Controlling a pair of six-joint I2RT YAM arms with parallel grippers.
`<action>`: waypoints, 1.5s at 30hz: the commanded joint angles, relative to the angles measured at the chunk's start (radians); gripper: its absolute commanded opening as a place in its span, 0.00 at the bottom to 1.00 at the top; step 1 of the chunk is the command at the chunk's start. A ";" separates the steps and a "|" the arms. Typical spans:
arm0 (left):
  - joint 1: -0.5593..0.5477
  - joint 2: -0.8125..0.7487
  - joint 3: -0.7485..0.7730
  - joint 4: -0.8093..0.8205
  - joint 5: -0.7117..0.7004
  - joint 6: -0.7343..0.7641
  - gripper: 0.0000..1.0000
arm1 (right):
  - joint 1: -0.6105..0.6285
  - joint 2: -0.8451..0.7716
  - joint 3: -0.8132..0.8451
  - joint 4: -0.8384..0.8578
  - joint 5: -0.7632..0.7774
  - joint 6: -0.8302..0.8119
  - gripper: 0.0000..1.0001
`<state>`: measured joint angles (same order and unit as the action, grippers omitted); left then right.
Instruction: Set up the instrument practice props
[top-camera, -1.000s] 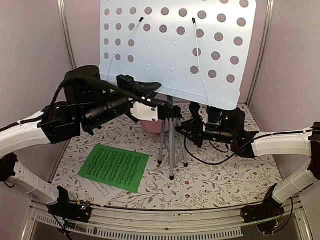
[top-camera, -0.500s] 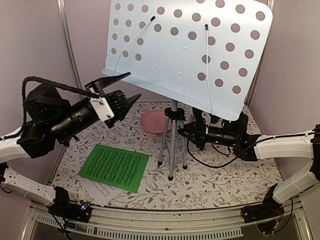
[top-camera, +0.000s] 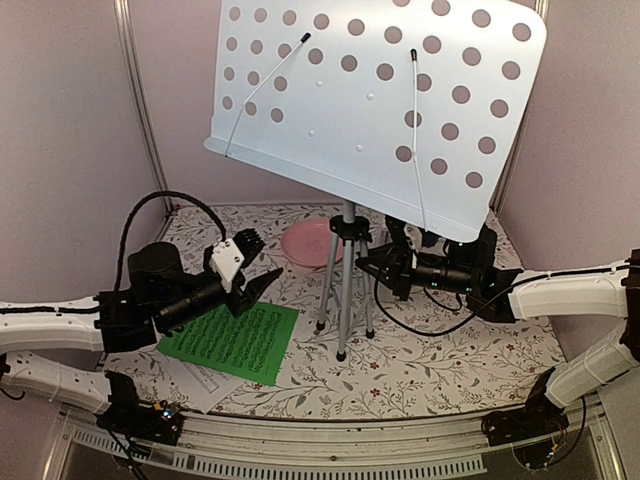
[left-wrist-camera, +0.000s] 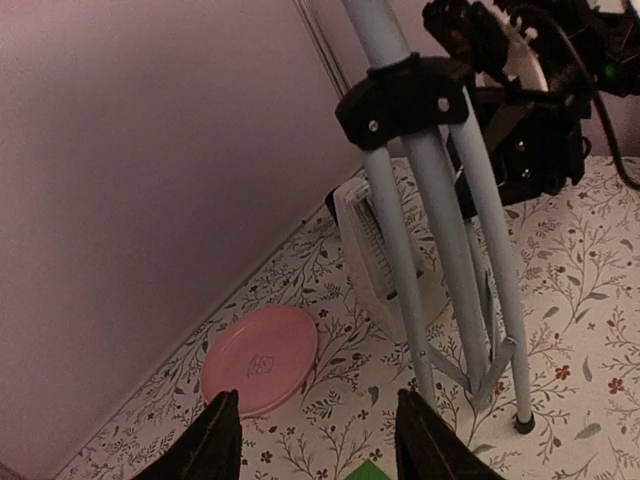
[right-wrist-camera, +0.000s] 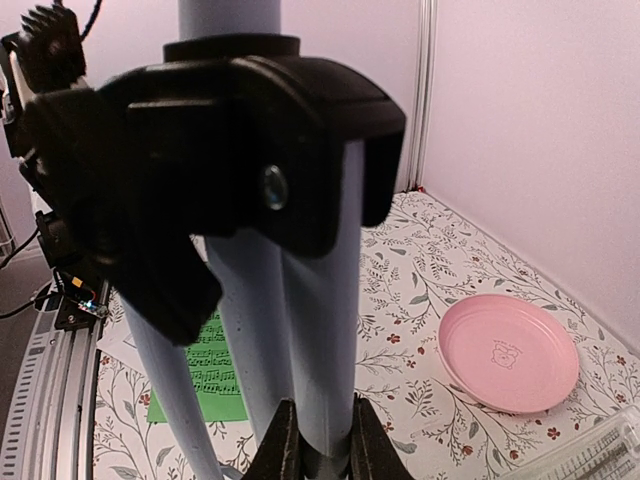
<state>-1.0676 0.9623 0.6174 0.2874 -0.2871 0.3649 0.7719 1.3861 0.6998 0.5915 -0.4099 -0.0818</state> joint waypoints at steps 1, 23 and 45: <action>0.085 0.144 -0.010 0.171 0.200 -0.195 0.53 | -0.006 -0.021 0.000 -0.018 0.011 0.024 0.00; 0.109 0.636 0.186 0.401 0.286 -0.201 0.34 | -0.007 -0.016 0.032 -0.058 0.029 -0.003 0.00; 0.317 0.630 0.250 0.261 0.308 0.111 0.00 | -0.090 -0.053 0.162 -0.334 0.071 -0.093 0.00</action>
<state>-0.8761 1.5791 0.8452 0.5358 0.1120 0.3283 0.7479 1.3533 0.7959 0.3420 -0.3954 -0.1802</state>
